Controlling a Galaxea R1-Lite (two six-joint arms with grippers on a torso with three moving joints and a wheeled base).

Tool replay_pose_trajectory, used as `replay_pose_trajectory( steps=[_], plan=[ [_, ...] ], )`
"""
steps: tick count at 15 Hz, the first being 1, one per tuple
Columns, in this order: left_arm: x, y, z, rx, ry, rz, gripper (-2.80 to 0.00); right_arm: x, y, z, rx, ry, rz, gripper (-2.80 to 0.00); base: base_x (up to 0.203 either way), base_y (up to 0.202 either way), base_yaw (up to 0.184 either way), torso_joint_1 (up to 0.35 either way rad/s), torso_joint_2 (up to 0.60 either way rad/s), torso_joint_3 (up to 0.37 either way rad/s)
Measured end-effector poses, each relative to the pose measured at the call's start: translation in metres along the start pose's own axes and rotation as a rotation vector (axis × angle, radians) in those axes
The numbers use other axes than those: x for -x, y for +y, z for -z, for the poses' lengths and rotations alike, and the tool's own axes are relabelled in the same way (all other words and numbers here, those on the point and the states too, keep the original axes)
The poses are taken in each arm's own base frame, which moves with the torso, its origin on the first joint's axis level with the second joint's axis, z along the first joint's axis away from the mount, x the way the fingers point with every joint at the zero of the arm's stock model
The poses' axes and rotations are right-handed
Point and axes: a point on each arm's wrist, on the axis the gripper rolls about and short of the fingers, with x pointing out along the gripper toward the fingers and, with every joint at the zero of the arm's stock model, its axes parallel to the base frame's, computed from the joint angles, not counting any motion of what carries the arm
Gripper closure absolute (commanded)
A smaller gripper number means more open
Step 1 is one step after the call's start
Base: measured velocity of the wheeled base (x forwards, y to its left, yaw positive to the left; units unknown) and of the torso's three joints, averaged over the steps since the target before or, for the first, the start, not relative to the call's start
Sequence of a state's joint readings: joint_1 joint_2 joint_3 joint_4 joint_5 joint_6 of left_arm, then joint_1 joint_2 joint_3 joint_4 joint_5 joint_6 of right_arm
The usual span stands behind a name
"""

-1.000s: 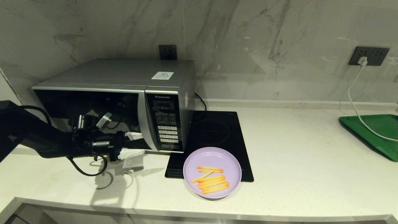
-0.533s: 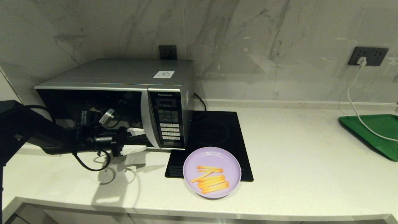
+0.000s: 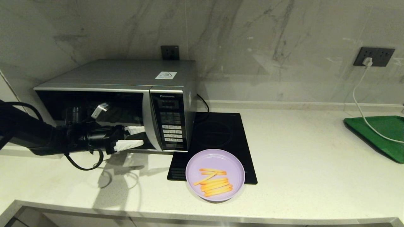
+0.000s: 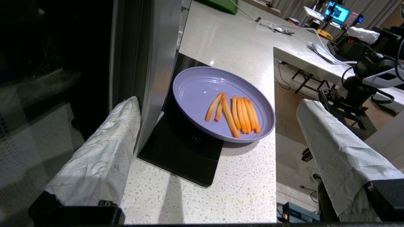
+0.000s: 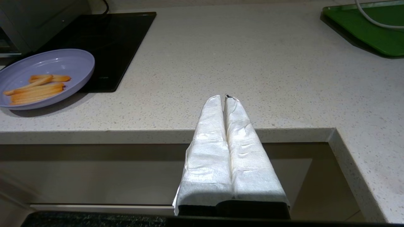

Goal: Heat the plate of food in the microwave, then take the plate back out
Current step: Open the microwave oven

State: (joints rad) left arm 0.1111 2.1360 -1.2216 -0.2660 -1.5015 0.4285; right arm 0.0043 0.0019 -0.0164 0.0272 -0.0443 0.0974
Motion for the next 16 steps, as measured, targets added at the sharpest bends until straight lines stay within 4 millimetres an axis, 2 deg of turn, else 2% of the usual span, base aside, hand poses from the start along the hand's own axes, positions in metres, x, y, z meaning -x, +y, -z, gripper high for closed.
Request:
replay_pose_trajectory(
  steps=[6, 16],
  plan=[
    [-0.013, -0.007, 0.008, 0.0, 0.01, 0.033, -2.8, 0.0, 0.0, 0.0, 0.0, 0.0, 0.0, 0.0, 0.0, 0.0, 0.0, 0.0, 0.0, 0.0],
    [-0.025, 0.003, 0.019, -0.019, 0.016, 0.062, -2.8, 0.0, 0.0, 0.0, 0.0, 0.0, 0.0, 0.0, 0.0, 0.0, 0.0, 0.0, 0.0, 0.0]
  ],
)
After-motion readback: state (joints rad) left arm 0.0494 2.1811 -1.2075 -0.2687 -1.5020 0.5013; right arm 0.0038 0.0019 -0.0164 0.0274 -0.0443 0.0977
